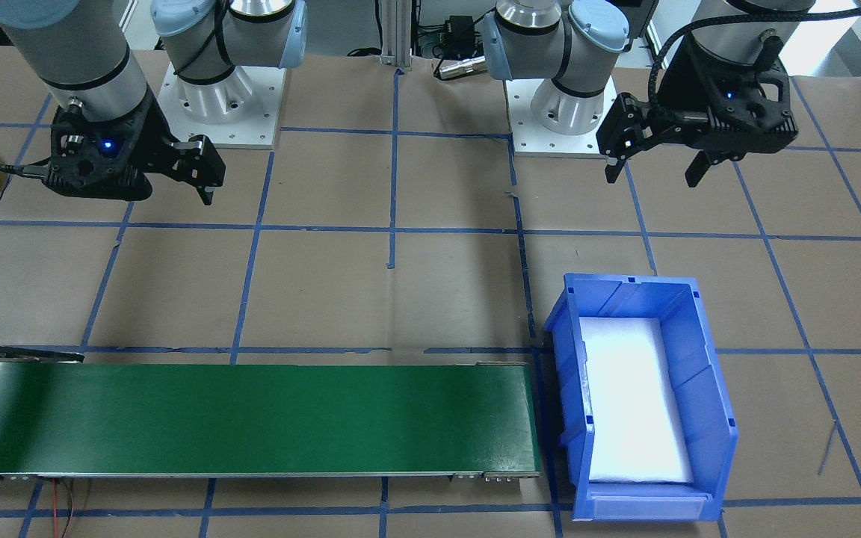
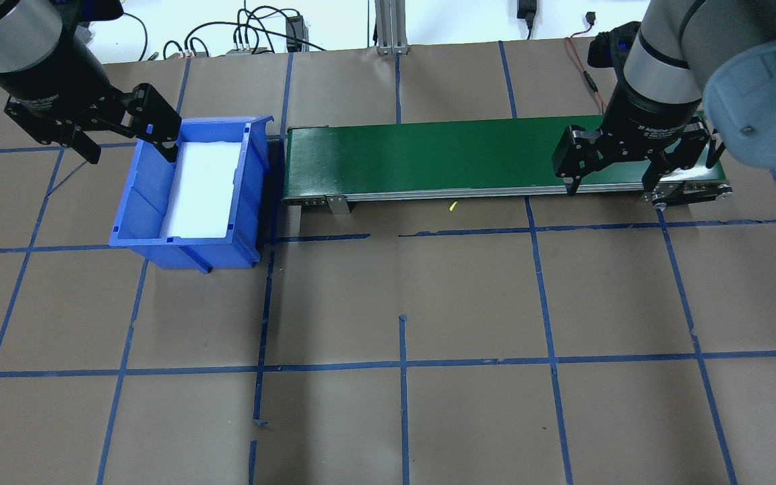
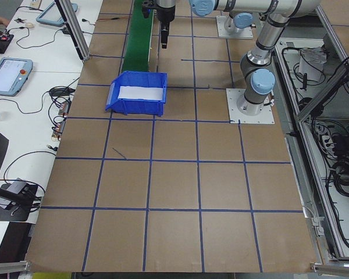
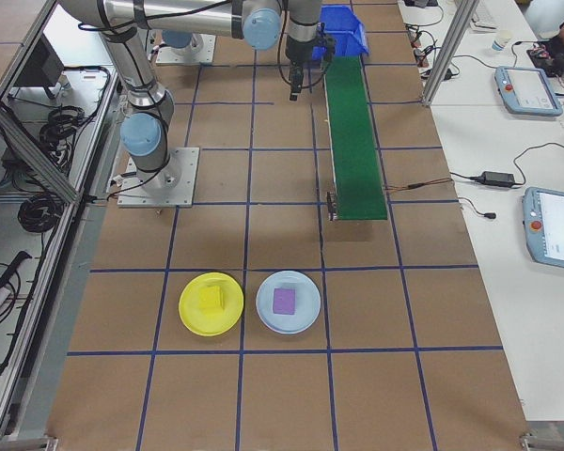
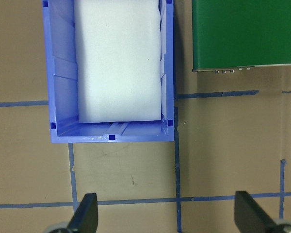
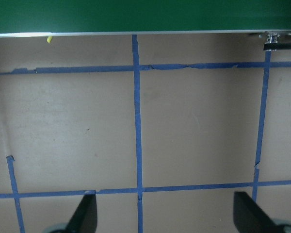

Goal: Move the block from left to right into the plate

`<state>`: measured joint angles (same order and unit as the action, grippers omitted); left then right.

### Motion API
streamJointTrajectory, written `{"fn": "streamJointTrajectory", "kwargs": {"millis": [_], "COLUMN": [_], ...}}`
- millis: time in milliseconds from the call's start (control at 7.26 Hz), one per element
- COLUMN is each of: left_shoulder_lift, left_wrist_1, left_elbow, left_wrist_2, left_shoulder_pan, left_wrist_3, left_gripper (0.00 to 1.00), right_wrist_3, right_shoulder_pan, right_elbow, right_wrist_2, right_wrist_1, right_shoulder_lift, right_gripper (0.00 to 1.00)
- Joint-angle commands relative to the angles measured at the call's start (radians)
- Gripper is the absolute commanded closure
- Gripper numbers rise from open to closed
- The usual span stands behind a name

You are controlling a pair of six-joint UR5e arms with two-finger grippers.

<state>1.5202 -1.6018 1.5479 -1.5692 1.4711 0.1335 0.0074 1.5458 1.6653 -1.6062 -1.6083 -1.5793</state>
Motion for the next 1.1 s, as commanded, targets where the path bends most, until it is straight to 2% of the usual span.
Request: {"fn": "streamJointTrajectory", "kwargs": {"millis": [0, 138, 276, 551, 964], "left_shoulder_lift": [0.0, 0.0, 0.0, -0.011, -0.011], "left_wrist_1": [-0.001, -0.003, -0.004, -0.049, -0.041], "left_elbow": [0.0, 0.0, 0.0, 0.0, 0.006], "left_wrist_2": [0.0, -0.002, -0.005, -0.012, -0.003], "left_shoulder_pan": [0.003, 0.002, 0.003, 0.003, 0.003], "left_wrist_3": [0.0, 0.0, 0.0, 0.002, 0.003], "left_gripper": [0.0, 0.0, 0.0, 0.0, 0.0], "right_wrist_3": [0.054, 0.054, 0.054, 0.052, 0.042], "right_shoulder_pan": [0.002, 0.002, 0.002, 0.0, 0.0], "right_elbow": [-0.097, -0.178, -0.18, -0.176, -0.171], "right_wrist_2": [0.066, 0.062, 0.068, 0.066, 0.057], "right_wrist_1": [-0.024, 0.032, 0.059, 0.062, 0.065], "right_shoulder_lift": [0.054, 0.08, 0.067, 0.067, 0.067], "right_gripper": [0.0, 0.0, 0.0, 0.0, 0.0]}}
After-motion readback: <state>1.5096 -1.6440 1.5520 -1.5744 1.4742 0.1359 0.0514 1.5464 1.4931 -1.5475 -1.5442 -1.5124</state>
